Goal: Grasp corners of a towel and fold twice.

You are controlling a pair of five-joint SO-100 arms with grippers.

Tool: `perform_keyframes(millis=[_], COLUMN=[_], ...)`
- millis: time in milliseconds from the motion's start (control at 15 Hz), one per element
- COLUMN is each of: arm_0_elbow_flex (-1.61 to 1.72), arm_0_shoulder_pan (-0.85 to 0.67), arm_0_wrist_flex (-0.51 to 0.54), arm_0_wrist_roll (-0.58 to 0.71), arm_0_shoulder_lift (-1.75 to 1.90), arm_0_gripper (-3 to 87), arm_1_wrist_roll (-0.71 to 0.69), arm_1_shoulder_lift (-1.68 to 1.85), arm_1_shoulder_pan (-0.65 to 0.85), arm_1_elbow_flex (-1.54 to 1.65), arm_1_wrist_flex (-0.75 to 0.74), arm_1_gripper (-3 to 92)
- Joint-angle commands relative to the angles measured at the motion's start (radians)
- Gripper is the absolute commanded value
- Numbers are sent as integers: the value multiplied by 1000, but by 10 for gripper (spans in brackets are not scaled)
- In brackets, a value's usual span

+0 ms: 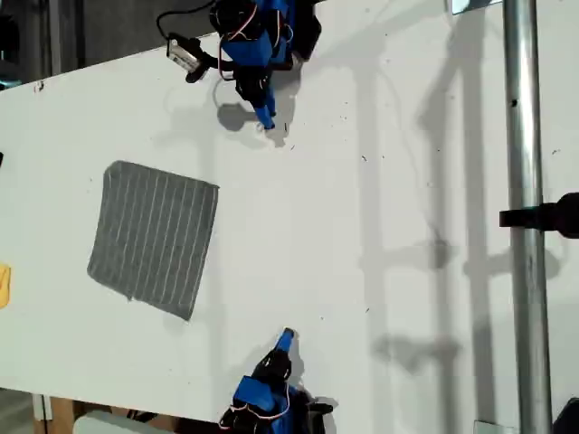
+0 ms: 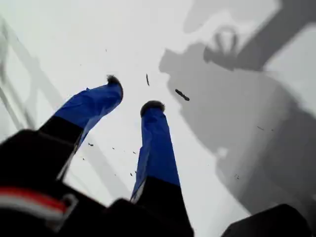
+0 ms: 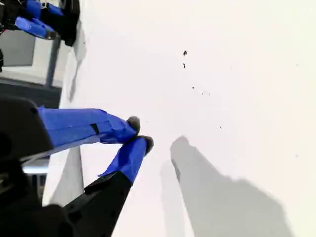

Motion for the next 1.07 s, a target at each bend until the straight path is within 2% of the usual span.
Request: perform_keyframes(millis=[0,867,1000], arm_0_elbow_flex=[6,0,-84], arm_0_shoulder_pan=[-314,-299,-298], arm_0_wrist_flex=[-2,2,43], arm_0_wrist_roll=[-416,-552,-549], arm_0_shoulder_lift=[0,0,-2], arm_0_gripper=[-24,-29,-29], arm_1_wrist_roll=[2,20,15], arm_1_shoulder_lift=[-5,-5,-21], arm_1_shoulder_pan=[69,46,43], arm_1_elbow_flex=[-6,-40,-115], arm_1_wrist_flex=[9,-5,-12], arm_1_gripper=[-2,-3,-3])
